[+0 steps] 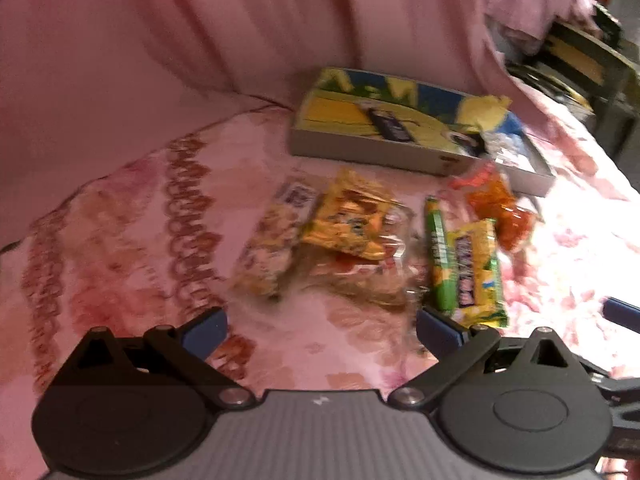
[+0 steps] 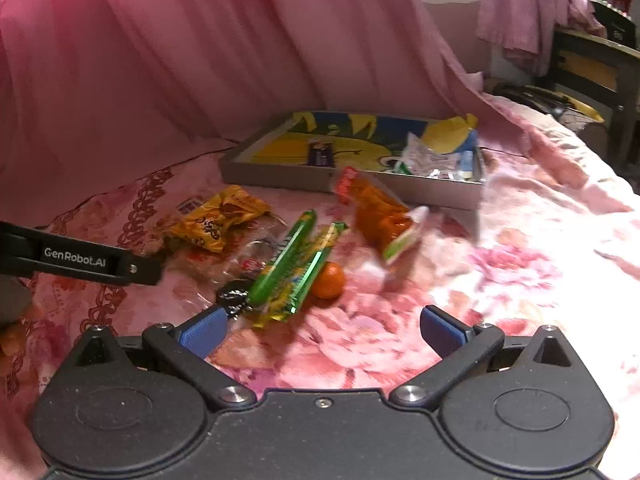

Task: Organize snacks
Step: 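Lower the right gripper and grasp the yellow-green stick packet, then grasp a small clear wrapped candy with the left gripper while the right gripper lifts the stick packet, then carry the candy and stick packet over the cartoon tray and open both grippers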

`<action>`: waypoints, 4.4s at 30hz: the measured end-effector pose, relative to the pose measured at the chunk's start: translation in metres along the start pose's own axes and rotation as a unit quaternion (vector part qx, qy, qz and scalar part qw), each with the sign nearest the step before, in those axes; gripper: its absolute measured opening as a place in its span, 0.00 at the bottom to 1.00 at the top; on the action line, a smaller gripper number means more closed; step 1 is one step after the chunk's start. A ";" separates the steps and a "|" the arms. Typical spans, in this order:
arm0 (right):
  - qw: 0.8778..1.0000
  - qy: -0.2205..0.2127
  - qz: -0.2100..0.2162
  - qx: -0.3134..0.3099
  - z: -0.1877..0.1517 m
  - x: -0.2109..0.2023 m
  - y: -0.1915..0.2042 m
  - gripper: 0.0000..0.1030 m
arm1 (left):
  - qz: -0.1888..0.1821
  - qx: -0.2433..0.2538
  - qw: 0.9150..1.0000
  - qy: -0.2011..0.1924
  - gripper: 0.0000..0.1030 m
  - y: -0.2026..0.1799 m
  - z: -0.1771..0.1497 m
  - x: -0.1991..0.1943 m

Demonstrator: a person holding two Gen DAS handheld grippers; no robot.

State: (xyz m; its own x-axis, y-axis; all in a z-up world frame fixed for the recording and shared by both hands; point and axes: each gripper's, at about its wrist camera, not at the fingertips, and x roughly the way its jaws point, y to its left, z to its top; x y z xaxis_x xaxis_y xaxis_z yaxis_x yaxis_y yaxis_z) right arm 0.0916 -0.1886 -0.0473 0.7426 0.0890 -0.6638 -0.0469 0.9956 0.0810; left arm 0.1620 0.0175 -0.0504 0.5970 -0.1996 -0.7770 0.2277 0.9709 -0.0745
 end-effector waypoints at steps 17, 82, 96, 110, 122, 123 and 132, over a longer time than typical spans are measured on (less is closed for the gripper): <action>0.996 0.034 0.047 0.071 -0.001 0.056 -0.007 0.43 | -0.125 -0.001 0.990 0.060 0.80 0.005 0.016 0.052; 0.988 -0.039 -0.045 -0.142 -0.020 -0.001 0.043 0.10 | -0.134 -0.032 0.989 0.062 0.13 -0.027 -0.007 0.021; 0.983 -0.092 -0.069 -0.143 -0.017 -0.029 0.037 0.10 | -0.140 -0.041 0.989 -0.027 0.13 -0.035 -0.011 -0.022; 0.979 -0.154 -0.094 -0.094 0.038 -0.018 0.002 0.10 | -0.154 -0.037 0.982 -0.103 0.13 -0.046 0.065 -0.016; 0.981 -0.159 -0.106 -0.023 0.120 0.064 -0.061 0.10 | -0.149 -0.038 0.979 -0.131 0.13 -0.065 0.164 0.058; 0.982 -0.156 -0.107 -0.011 0.123 0.072 -0.067 0.10 | -0.150 -0.042 0.979 -0.129 0.13 -0.068 0.169 0.067; 0.982 -0.125 -0.123 0.072 0.132 0.134 -0.113 0.10 | -0.142 -0.044 0.984 -0.095 0.13 -0.097 0.198 0.143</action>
State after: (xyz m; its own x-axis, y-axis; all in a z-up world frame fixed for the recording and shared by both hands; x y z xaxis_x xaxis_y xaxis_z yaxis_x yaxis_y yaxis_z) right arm 0.2847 -0.2933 -0.0467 0.8607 -0.1822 -0.4755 0.2371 0.9698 0.0575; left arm 0.3773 -0.1311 -0.0303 0.6539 -0.4780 -0.5864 0.3443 0.8782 -0.3319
